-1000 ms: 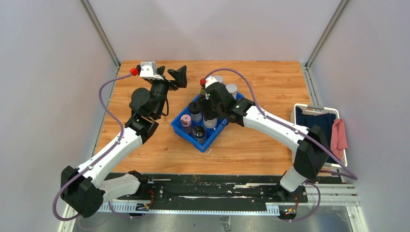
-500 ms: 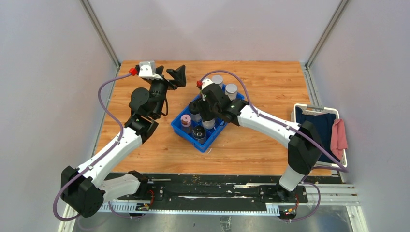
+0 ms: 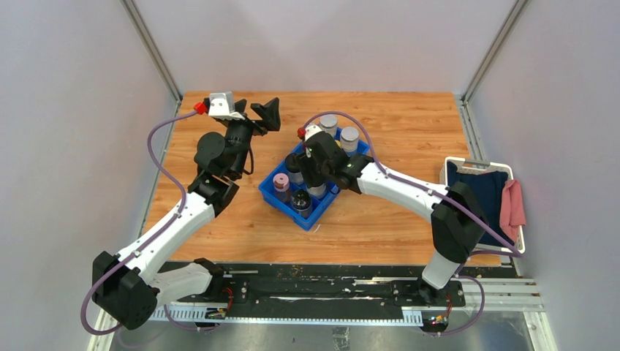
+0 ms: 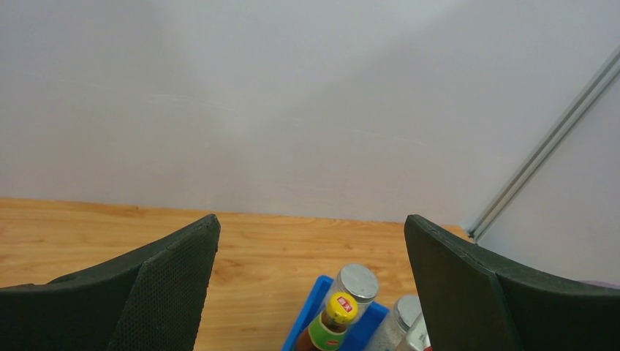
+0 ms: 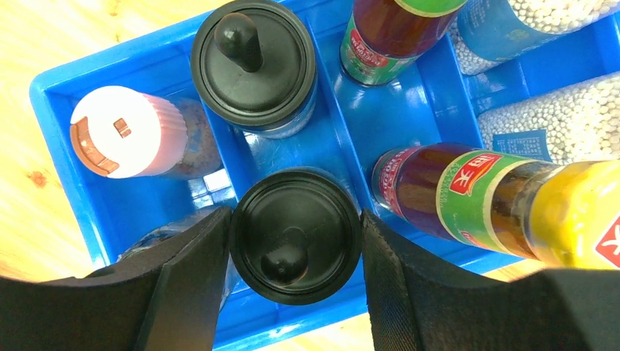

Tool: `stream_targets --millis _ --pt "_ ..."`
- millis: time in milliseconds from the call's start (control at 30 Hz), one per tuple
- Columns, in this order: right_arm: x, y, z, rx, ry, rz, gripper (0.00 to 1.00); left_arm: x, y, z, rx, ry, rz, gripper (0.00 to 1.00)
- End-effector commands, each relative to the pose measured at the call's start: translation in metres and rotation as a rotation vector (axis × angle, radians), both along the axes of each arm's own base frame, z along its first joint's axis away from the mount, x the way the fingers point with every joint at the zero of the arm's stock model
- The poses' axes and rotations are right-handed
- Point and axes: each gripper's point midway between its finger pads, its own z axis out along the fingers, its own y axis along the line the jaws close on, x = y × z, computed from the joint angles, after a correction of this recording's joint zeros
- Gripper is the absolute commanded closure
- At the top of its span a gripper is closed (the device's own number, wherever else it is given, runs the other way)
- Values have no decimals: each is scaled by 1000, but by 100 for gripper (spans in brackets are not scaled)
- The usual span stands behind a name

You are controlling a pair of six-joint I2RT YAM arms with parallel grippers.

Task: Organize the condiment bottles
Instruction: Place the bottle in the storage box.

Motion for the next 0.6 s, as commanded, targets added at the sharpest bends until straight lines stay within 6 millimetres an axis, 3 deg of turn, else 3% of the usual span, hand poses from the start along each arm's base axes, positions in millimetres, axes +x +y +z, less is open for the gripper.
stream_targets --millis 0,133,267,433,567 --pt "9 1 -2 14 -28 0 100 1 5 4 -25 -21 15 0" --pt "8 0 -10 8 -18 1 100 2 4 3 -23 -17 15 0" --pt "7 0 -15 3 -11 3 91 3 3 0 -22 -12 14 0" --pt "7 0 -19 -1 -4 7 66 3 4 -2 -23 -7 15 0" --pt "8 -1 -19 -4 -7 5 36 2 3 -1 -27 -8 12 0"
